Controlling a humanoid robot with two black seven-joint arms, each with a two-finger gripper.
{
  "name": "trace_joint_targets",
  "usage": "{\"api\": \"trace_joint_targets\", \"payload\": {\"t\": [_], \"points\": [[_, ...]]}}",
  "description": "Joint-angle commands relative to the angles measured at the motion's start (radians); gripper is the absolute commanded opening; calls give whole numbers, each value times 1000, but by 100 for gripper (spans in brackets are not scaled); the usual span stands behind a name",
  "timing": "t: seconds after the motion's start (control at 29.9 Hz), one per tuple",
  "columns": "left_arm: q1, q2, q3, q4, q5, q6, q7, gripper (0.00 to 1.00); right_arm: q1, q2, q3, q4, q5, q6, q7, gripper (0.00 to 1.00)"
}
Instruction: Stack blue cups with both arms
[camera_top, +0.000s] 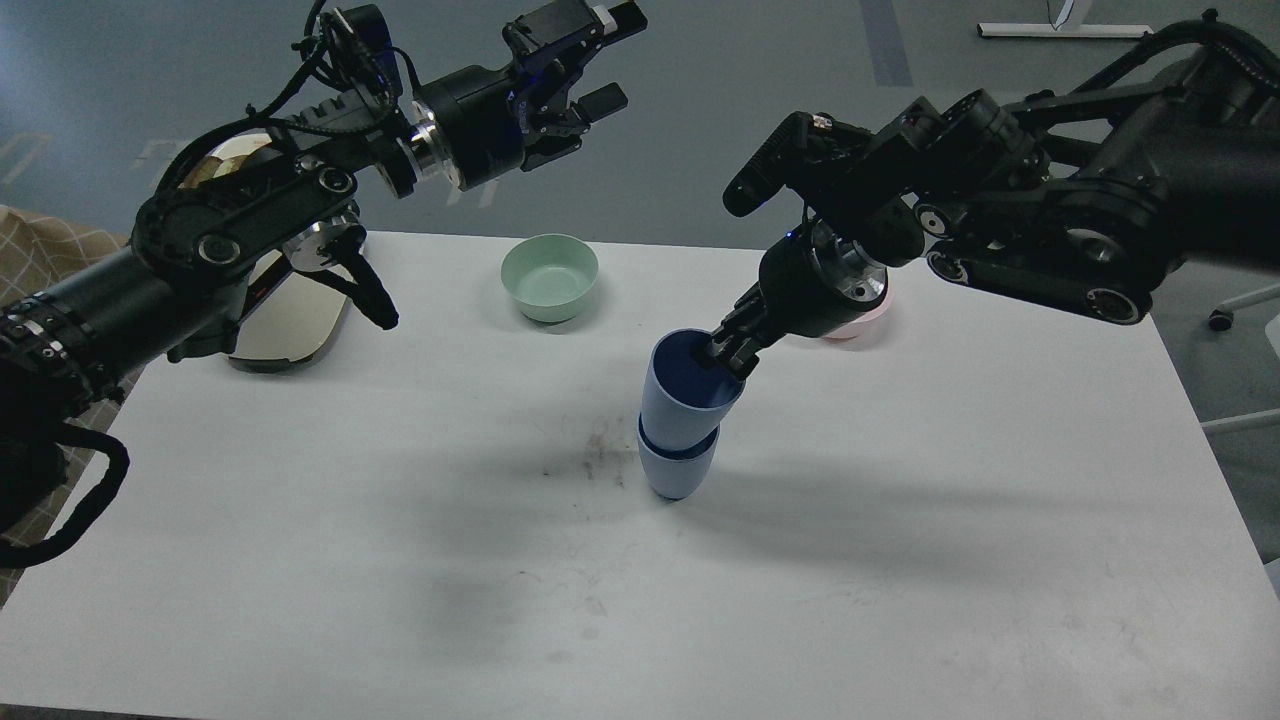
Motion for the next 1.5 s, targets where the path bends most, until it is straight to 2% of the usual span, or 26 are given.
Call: {"api": "trace_joint_targets", "payload": {"t": [0.0,0.43,0.57,0.67,0.83,0.97,1.1,1.2,1.24,1.47], "points": [[0,1,0,0,0,2,0,98,-8,13,-1,-12,0,0,0,0],[0,5,0,0,0,2,0,98,-8,16,-21,-20,0,0,0,0],[0,7,1,0,0,2,0,98,-8,18,-20,-21,5,0,0,10],[0,9,1,0,0,0,0,98,-9,18,-21,-21,9,0,0,14],[0,9,0,0,0,0,0,98,-6,16,-21,-21,35,0,0,29],[0,10,0,0,0,2,0,98,5,15,-21,-21,63,0,0,48],[0,12,0,0,0,2,0,98,17,-3,-13,-24,100,0,0,62],[0,15,-9,0,-2,2,0,98,46,-66,9,-46,138,0,0,86],[0,15,-23,0,-2,2,0,98,46,-94,35,-53,141,0,0,97],[25,7,-95,35,-17,3,0,98,-6,-260,180,-138,195,0,0,100]]}}
